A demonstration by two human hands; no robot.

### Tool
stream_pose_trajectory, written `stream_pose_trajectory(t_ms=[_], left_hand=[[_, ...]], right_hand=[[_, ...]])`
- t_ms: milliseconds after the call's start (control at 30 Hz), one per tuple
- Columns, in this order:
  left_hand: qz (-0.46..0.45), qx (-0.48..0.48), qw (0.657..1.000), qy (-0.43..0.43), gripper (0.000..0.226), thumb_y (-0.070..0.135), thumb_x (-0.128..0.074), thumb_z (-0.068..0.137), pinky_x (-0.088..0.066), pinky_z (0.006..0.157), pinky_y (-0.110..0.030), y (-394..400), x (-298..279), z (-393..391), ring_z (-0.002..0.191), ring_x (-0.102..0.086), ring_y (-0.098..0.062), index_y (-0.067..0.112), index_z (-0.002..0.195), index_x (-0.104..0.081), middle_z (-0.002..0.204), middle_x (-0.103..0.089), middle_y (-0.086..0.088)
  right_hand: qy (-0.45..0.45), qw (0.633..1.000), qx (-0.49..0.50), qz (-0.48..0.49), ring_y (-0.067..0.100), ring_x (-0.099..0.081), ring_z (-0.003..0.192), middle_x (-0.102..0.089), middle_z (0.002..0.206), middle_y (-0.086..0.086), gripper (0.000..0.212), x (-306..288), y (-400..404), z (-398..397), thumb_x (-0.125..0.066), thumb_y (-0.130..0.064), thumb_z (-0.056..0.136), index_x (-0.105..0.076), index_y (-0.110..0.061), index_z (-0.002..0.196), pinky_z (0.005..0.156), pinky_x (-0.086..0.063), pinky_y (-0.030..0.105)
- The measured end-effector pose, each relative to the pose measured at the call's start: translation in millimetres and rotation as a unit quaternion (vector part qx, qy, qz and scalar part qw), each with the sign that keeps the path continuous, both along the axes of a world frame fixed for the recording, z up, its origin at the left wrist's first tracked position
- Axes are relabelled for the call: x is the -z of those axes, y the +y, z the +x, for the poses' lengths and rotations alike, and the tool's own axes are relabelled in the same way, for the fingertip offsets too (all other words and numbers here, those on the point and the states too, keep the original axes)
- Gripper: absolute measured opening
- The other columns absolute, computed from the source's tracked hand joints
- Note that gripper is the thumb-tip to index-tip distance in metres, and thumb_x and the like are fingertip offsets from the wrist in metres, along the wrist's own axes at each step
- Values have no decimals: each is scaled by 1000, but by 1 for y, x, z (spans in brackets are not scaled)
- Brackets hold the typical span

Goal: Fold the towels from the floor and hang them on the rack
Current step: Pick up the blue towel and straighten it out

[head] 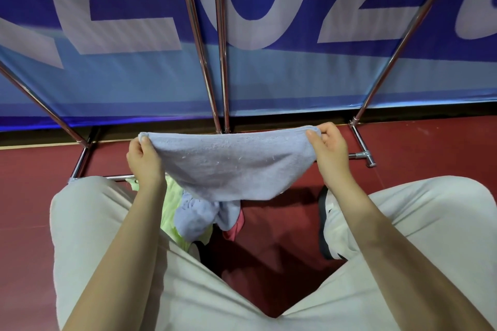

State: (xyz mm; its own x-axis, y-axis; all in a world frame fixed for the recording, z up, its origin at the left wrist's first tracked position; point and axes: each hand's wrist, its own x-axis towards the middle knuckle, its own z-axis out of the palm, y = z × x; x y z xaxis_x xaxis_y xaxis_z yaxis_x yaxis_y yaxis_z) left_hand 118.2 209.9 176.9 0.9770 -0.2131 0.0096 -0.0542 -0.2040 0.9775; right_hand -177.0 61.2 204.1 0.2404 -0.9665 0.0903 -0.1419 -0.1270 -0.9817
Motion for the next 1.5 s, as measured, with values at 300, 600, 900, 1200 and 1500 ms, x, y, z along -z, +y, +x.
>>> stream_pose_trajectory(t_ms=[300, 600, 900, 1200, 1500], left_hand=[[2, 43, 996, 73, 27, 31, -38, 102, -34, 72, -28, -12, 7, -10, 80, -40, -11, 11, 97, -54, 75, -44, 8], [-61, 9, 933, 353, 20, 34, -55, 96, -45, 83, -27, -22, 5, -25, 88, -55, -15, 16, 104, -57, 88, -60, 3], [-103, 146, 904, 389, 34, 33, -51, 97, -53, 72, -29, -36, 2, -88, 87, -63, -19, 3, 101, -64, 80, -68, -5], [-89, 282, 900, 321, 36, 22, -43, 99, -43, 52, -18, -45, -4, -151, 53, -52, -4, 15, 66, -55, 55, -55, 6], [-106, 285, 895, 325, 38, 28, -44, 100, -50, 71, -26, -47, -12, -173, 83, -62, -18, -2, 107, -66, 90, -65, -14]], right_hand=[[-3, 993, 91, 69, 7, -33, 59, -38, 65, -5, 19, 17, -3, 1, -58, -15, 90, -46, -14, 76, 54, -29, 22], [-49, 953, 139, 264, 14, -35, 62, -40, 68, 0, 19, 52, -3, 12, -56, -13, 91, -47, -16, 75, 55, -28, 27], [-136, 921, 50, 361, 23, -60, 88, -61, 94, 10, 10, 37, 19, 39, -50, -8, 96, -59, -10, 101, 72, -52, 30], [-50, 970, -35, 234, 22, -60, 85, -61, 86, 10, 8, 17, 48, 54, -55, -13, 93, -61, -7, 94, 84, -52, 44], [8, 992, -5, 123, 16, -57, 69, -58, 71, 10, 17, 12, 54, 52, -54, -13, 94, -61, 2, 87, 68, -46, 30]])
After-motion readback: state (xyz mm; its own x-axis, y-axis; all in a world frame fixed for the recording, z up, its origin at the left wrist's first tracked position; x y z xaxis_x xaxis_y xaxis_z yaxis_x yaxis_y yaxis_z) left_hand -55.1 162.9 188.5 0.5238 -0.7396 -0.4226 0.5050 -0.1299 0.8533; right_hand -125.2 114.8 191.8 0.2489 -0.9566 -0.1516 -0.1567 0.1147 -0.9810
